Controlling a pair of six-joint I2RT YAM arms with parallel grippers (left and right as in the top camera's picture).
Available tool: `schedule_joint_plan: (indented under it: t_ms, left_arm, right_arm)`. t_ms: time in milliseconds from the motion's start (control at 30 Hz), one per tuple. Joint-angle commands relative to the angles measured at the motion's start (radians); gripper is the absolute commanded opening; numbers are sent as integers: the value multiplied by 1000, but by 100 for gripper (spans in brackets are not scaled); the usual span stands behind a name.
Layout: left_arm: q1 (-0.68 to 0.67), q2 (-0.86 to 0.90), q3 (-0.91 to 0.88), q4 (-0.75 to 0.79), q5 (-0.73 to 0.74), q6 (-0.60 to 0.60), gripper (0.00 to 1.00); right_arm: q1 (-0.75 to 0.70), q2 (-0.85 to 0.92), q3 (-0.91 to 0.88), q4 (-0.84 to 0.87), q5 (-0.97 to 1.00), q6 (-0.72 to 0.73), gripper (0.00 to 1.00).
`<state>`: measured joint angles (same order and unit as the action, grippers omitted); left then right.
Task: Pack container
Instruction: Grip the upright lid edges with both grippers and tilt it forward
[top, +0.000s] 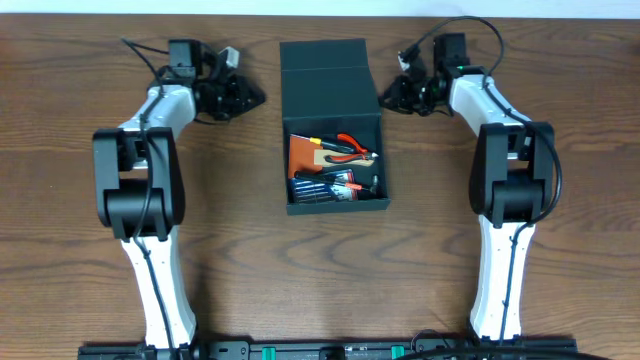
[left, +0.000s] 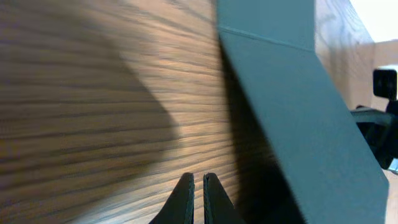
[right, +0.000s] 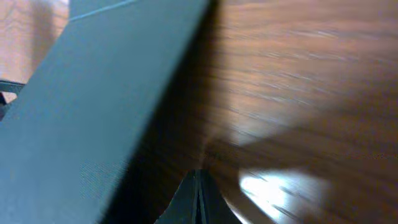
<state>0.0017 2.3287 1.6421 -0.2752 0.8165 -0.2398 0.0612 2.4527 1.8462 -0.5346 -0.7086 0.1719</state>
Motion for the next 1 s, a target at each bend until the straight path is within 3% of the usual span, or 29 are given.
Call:
schedule_joint_plan:
  t_ms: [0, 333, 533, 767, 967]
  left_arm:
    - [-32, 6, -6, 13, 21, -9, 6]
    - [-53, 6, -6, 20, 30, -26, 6]
    - [-54, 6, -6, 106, 158, -60, 6]
    - [-54, -9, -6, 304, 204, -227, 6]
    - [-54, -91, -6, 310, 178, -237, 5]
  right_arm:
    - [38, 13, -5, 23, -29, -12, 1]
    - [53, 13, -4, 64, -39, -13, 1]
    - [32, 8, 0, 148, -246, -12, 1]
    - [-9, -29, 5, 214, -322, 210, 2]
    - [-30, -129, 5, 205, -338, 247, 1]
